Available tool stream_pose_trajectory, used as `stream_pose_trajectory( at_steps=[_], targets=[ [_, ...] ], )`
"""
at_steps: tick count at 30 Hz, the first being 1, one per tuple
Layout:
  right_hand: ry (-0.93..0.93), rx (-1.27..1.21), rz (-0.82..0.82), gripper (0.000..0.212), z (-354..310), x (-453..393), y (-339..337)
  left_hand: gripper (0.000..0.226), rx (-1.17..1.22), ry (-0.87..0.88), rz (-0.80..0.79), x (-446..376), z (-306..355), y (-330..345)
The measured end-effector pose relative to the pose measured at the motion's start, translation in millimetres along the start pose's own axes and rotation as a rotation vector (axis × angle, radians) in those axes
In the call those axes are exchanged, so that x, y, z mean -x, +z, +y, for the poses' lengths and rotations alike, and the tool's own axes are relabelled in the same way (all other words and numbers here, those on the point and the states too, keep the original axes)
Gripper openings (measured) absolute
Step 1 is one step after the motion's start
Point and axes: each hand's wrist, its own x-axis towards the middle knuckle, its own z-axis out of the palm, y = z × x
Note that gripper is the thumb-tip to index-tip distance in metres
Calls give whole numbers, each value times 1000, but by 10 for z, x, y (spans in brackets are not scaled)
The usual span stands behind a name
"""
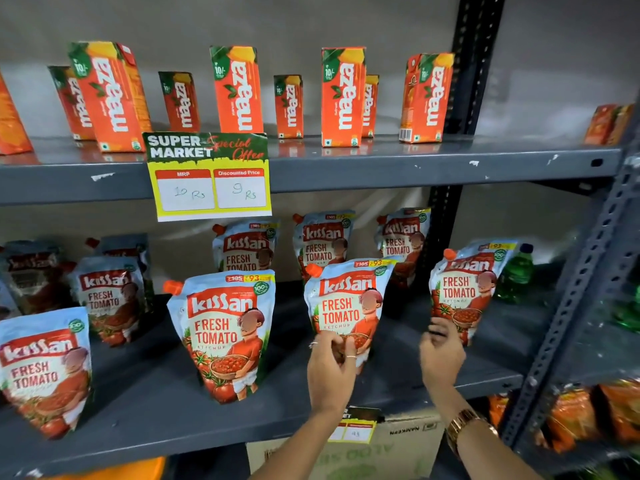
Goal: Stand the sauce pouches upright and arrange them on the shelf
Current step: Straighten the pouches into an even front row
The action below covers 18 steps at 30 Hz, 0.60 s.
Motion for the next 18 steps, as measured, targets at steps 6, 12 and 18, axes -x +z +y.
stream_pose_trajectory(
  at_steps=[6, 12, 18],
  targets=[
    [-9, 53, 151, 24, 97, -480, -245, 23, 17, 84, -29, -47, 266, 456],
    [-32, 75, 81, 28, 201, -875, -515, 16, 40, 18, -17, -23, 396, 1038],
    [-25, 137, -85, 40, 429, -1138, -626, 12, 95, -94, -58, -64, 526, 1525]
  ],
)
